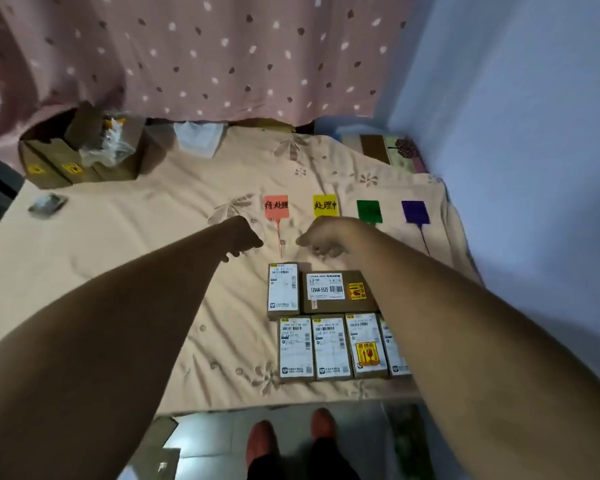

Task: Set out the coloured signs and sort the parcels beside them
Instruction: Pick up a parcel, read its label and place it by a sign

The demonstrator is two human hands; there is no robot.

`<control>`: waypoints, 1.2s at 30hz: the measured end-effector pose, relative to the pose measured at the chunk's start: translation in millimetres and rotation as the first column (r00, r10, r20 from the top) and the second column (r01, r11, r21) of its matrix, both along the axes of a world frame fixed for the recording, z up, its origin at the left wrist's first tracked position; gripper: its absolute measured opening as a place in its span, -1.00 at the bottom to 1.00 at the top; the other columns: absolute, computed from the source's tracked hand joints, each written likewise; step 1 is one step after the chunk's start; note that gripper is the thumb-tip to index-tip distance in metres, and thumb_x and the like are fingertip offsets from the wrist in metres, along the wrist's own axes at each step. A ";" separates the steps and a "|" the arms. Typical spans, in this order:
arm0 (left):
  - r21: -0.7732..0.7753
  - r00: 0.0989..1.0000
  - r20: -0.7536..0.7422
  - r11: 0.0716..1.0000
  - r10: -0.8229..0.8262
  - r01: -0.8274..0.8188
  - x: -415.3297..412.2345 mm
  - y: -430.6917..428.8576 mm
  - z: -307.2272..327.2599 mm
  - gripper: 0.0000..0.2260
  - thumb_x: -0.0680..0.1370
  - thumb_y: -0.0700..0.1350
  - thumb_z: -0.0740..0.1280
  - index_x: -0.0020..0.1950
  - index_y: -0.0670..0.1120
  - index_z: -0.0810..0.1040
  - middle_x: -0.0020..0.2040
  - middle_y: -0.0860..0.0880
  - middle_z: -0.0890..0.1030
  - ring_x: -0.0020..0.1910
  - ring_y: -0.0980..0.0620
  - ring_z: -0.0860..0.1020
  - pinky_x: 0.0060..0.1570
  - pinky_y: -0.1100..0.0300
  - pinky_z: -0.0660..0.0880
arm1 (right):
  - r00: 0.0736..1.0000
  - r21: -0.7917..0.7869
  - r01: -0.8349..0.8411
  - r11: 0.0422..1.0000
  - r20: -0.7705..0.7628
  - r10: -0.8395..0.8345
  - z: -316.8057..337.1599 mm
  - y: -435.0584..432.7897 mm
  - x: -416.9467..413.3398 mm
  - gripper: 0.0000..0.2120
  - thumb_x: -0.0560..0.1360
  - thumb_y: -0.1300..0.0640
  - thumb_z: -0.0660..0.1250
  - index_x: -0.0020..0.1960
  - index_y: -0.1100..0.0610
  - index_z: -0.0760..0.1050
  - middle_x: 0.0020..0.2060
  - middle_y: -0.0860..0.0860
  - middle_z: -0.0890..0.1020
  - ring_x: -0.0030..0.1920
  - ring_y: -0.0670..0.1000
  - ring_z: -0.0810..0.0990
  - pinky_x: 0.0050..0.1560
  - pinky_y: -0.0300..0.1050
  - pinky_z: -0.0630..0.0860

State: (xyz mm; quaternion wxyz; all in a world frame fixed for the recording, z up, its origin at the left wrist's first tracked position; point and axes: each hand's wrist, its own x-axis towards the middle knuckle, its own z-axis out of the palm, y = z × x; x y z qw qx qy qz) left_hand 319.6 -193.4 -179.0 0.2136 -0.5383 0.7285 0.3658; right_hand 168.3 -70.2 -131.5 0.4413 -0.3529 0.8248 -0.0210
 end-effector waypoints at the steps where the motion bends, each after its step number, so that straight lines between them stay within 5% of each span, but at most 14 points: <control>1: 0.046 1.000 0.029 0.999 0.001 -0.002 1.3 6.0 -11.1 -0.64 0.66 0.03 0.28 0.27 -0.24 0.54 0.18 -0.25 0.61 0.13 -0.14 0.60 0.10 -0.02 0.54 | 1.000 0.012 0.005 1.000 0.017 -0.005 -17.7 1.2 3.4 -0.53 0.60 -0.08 0.33 0.31 0.27 0.48 0.18 0.17 0.63 0.14 0.17 0.64 0.20 0.04 0.57; 4: 0.105 0.997 0.073 0.995 -0.009 0.002 15.3 33.6 -61.4 -0.55 0.70 0.01 0.22 0.40 -0.33 0.45 0.38 -0.29 0.55 0.36 -0.23 0.54 0.17 0.04 0.51 | 0.997 0.036 0.048 0.998 0.067 -0.050 -72.9 -0.8 14.6 -0.61 0.61 0.02 0.31 0.31 0.27 0.49 0.19 0.20 0.61 0.16 0.19 0.64 0.13 0.00 0.60; 6: 0.100 0.999 0.050 0.995 0.001 -0.006 21.4 51.9 -89.8 -0.58 0.70 -0.02 0.21 0.36 -0.35 0.47 0.36 -0.28 0.56 0.33 -0.24 0.56 0.03 0.09 0.48 | 0.989 0.038 0.114 0.993 0.091 -0.117 -102.8 0.9 22.6 -0.65 0.63 0.05 0.28 0.30 0.26 0.47 0.16 0.18 0.59 0.11 0.19 0.63 0.04 0.03 0.62; 12: 0.074 0.979 -0.064 0.979 0.193 -0.188 21.8 68.5 -155.0 -0.66 0.68 -0.12 0.21 0.37 -0.30 0.45 0.27 -0.25 0.59 0.25 -0.24 0.59 -0.02 0.07 0.49 | 0.962 0.035 0.247 0.968 0.109 -0.249 -178.4 5.8 45.4 -0.66 0.62 0.19 0.20 0.36 0.23 0.49 0.24 0.20 0.59 0.19 0.20 0.59 0.23 0.07 0.58; 15: 0.221 0.929 -0.140 0.925 0.343 -0.308 26.0 72.0 -173.7 -0.67 0.64 -0.19 0.23 0.38 -0.25 0.50 0.13 -0.26 0.60 0.06 -0.24 0.58 0.15 -0.09 0.57 | 0.932 0.044 0.345 0.938 0.104 -0.347 -200.0 13.5 50.7 -0.68 0.59 0.23 0.20 0.30 0.27 0.51 0.21 0.21 0.61 0.15 0.21 0.61 -0.02 -0.05 0.54; 19: 0.216 0.912 -0.167 0.917 0.374 -0.336 26.9 73.6 -178.8 -0.74 0.63 -0.10 0.30 0.21 -0.26 0.57 -0.06 -0.22 0.60 -0.14 -0.20 0.57 0.05 -0.18 0.65 | 0.905 0.039 0.406 0.913 0.118 -0.408 -204.9 17.7 56.6 -0.71 0.59 0.22 0.18 0.24 0.27 0.54 0.12 0.18 0.63 -0.02 0.15 0.60 -0.14 -0.08 0.49; 21: 0.126 0.924 -0.176 0.939 0.338 -0.320 26.8 69.7 -174.0 -0.67 0.61 -0.01 0.36 0.15 -0.28 0.56 -0.01 -0.25 0.64 -0.17 -0.22 0.60 -0.01 -0.14 0.67 | 0.901 0.054 0.406 0.912 0.146 -0.409 -198.0 15.6 59.2 -0.70 0.57 0.20 0.21 0.23 0.25 0.56 0.02 0.15 0.62 -0.12 0.11 0.59 -0.17 -0.07 0.53; 25: 0.018 0.922 -0.222 0.947 0.317 -0.321 26.7 60.7 -135.1 -0.67 0.54 -0.01 0.45 0.10 -0.26 0.58 0.03 -0.22 0.65 -0.07 -0.20 0.63 -0.11 0.06 0.58 | 0.885 0.000 0.436 0.900 0.184 -0.429 -154.8 9.5 59.7 -0.69 0.55 0.18 0.20 0.23 0.23 0.55 0.05 0.17 0.65 0.01 0.19 0.66 0.00 0.05 0.68; 28: -0.054 0.902 -0.309 0.942 0.301 -0.333 22.8 48.5 -86.7 -0.75 0.53 -0.06 0.46 0.06 -0.23 0.63 -0.05 -0.15 0.65 -0.04 -0.13 0.63 -0.20 0.17 0.44 | 0.852 -0.051 0.485 0.873 0.252 -0.458 -103.2 2.3 51.4 -0.66 0.54 0.14 0.17 0.26 0.20 0.53 0.04 0.21 0.63 -0.11 0.19 0.63 -0.31 0.04 0.70; 30: -0.067 0.856 -0.408 0.924 0.318 -0.376 14.8 39.8 -46.6 -0.79 0.52 -0.08 0.47 0.02 -0.22 0.63 -0.05 -0.18 0.68 -0.07 -0.15 0.64 -0.24 0.13 0.53 | 0.855 -0.144 0.492 0.859 0.268 -0.445 -59.8 -5.1 39.9 -0.69 0.57 0.13 0.18 0.25 0.18 0.50 0.06 0.17 0.59 -0.18 0.13 0.56 -0.46 -0.08 0.62; 33: -0.024 0.717 -0.587 0.877 0.376 -0.480 -0.7 28.9 14.8 -0.81 0.48 -0.13 0.49 0.04 -0.08 0.57 0.01 -0.18 0.69 -0.02 -0.20 0.68 -0.03 -0.09 0.66 | 0.837 -0.282 0.533 0.798 0.318 -0.446 1.9 -16.6 22.7 -0.72 0.58 0.09 0.16 0.23 0.12 0.48 -0.03 0.10 0.52 -0.16 0.10 0.52 -0.16 0.18 0.70; 36: -0.010 0.613 -0.703 0.857 0.360 -0.515 -15.0 17.6 71.9 -0.81 0.49 -0.13 0.43 0.07 0.03 0.55 0.08 -0.15 0.68 0.02 -0.17 0.68 0.03 -0.10 0.66 | 0.826 -0.404 0.553 0.728 0.379 -0.417 57.5 -24.4 11.6 -0.65 0.55 0.04 0.18 0.29 0.02 0.50 0.12 0.06 0.59 0.00 0.15 0.59 -0.02 0.26 0.66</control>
